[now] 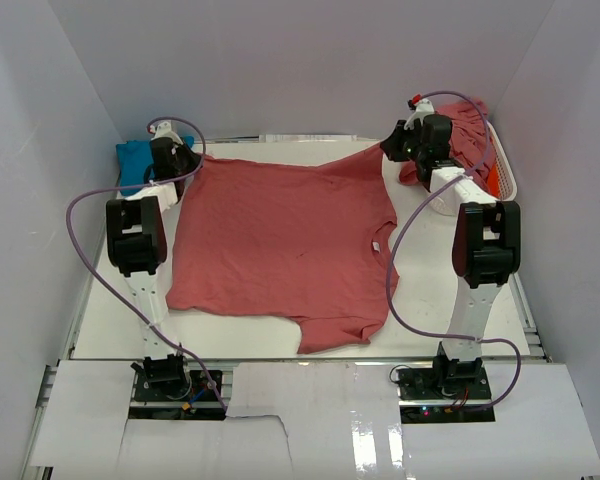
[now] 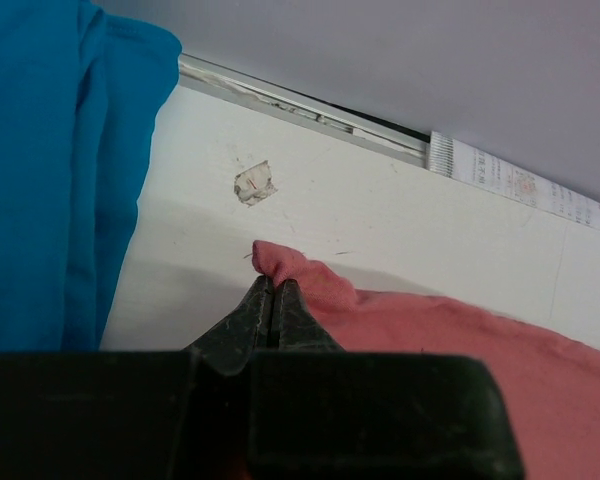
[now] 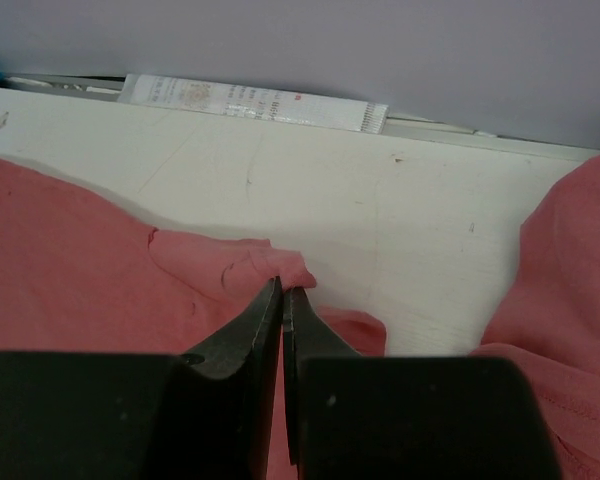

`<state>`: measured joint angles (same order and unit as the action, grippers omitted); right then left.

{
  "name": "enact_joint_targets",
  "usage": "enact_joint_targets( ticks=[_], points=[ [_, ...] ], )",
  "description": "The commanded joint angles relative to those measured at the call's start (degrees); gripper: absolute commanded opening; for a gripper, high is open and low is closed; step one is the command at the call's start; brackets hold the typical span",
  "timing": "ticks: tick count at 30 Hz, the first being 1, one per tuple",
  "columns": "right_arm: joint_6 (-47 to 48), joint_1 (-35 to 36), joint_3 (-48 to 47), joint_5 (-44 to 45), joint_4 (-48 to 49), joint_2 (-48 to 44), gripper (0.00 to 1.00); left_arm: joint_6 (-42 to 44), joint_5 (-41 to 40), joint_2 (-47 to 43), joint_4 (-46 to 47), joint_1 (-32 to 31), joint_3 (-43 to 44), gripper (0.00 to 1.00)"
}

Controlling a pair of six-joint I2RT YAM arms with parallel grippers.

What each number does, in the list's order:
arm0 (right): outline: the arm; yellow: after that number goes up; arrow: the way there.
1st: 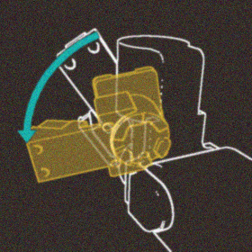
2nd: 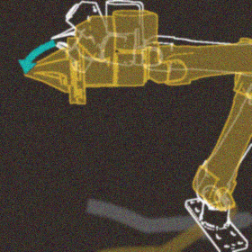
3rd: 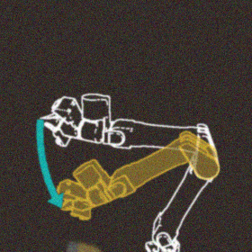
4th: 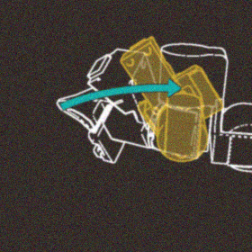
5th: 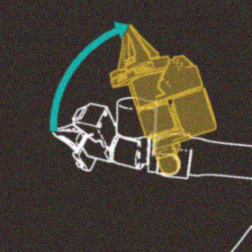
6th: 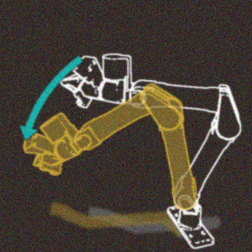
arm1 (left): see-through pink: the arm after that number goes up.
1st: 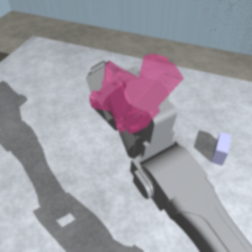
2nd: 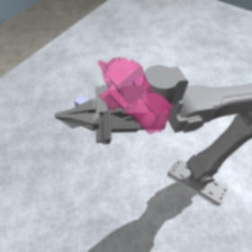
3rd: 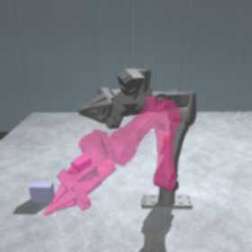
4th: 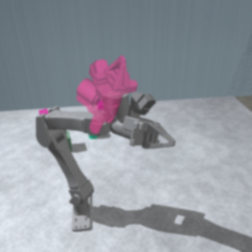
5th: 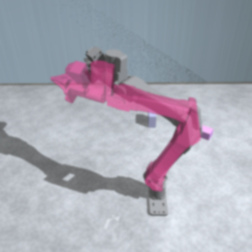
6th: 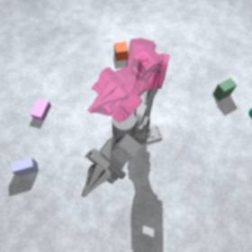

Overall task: Fold and stack the t-shirts
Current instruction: Fold the flattened tshirt in 1/3 of the way

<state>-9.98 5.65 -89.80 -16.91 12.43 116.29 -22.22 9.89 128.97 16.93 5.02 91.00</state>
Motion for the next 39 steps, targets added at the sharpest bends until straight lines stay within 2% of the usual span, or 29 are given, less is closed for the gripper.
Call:
enact_joint_targets(
  ticks=[1,21,39],
  points=[
    [0.13,-0.20,1.11,-0.58,3.30,-3.61,0.08,1.04,0.22,-7.23,3.19,-0.01,-2.14,0.00],
    [-0.13,-0.20,8.67,-0.85,5.15,-11.52,0.08,2.27,-0.13,-12.95,5.74,-0.01,-8.38,0.00],
    [-0.04,-0.11,17.11,-1.29,6.21,-18.99,0.08,2.18,-2.94,-14.36,6.36,-0.01,-11.81,0.00]
  ],
)
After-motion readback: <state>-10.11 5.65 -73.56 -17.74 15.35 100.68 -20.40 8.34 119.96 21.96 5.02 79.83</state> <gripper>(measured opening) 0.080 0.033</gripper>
